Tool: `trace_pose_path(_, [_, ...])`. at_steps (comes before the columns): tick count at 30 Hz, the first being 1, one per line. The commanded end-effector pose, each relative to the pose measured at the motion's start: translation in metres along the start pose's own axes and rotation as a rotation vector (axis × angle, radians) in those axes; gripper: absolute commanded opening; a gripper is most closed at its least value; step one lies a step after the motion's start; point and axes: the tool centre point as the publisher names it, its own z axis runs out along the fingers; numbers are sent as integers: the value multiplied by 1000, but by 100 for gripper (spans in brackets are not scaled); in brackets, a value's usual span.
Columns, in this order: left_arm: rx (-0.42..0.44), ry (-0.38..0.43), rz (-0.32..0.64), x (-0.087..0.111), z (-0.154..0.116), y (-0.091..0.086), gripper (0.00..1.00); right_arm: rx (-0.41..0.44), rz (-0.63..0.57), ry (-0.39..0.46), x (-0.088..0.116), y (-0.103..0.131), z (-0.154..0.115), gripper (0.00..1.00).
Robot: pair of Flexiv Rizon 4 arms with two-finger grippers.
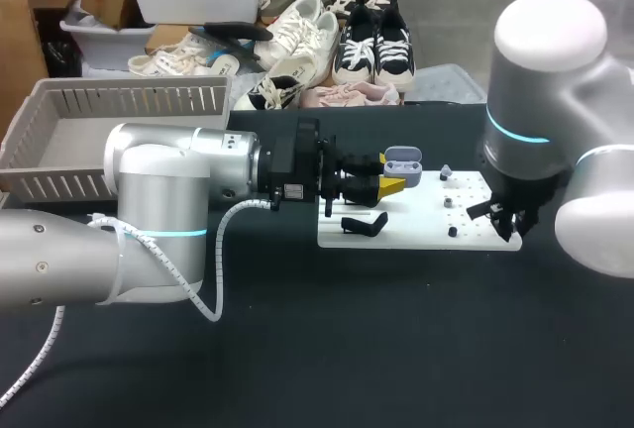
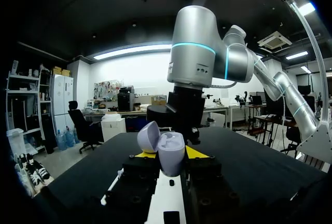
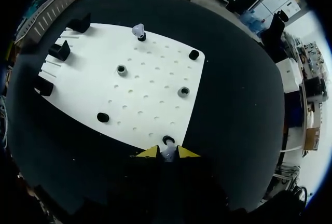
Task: Pick up each earbud case from the left stands, insert the matching earbuds, close the lid, and place the case in the box.
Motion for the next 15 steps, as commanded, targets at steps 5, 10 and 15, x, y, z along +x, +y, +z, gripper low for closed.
trace_pose_path(5, [-5, 0, 1, 0, 0, -1, 0, 11, 10, -25, 6, -1, -7, 0])
trace_pose_path(10, [-5, 0, 1, 0, 0, -1, 0, 10, 12, -35, 8, -1, -15, 0])
trace_pose_path(15, [-5, 0, 1, 0, 0, -1, 0, 3, 12, -52, 10, -3, -28, 0])
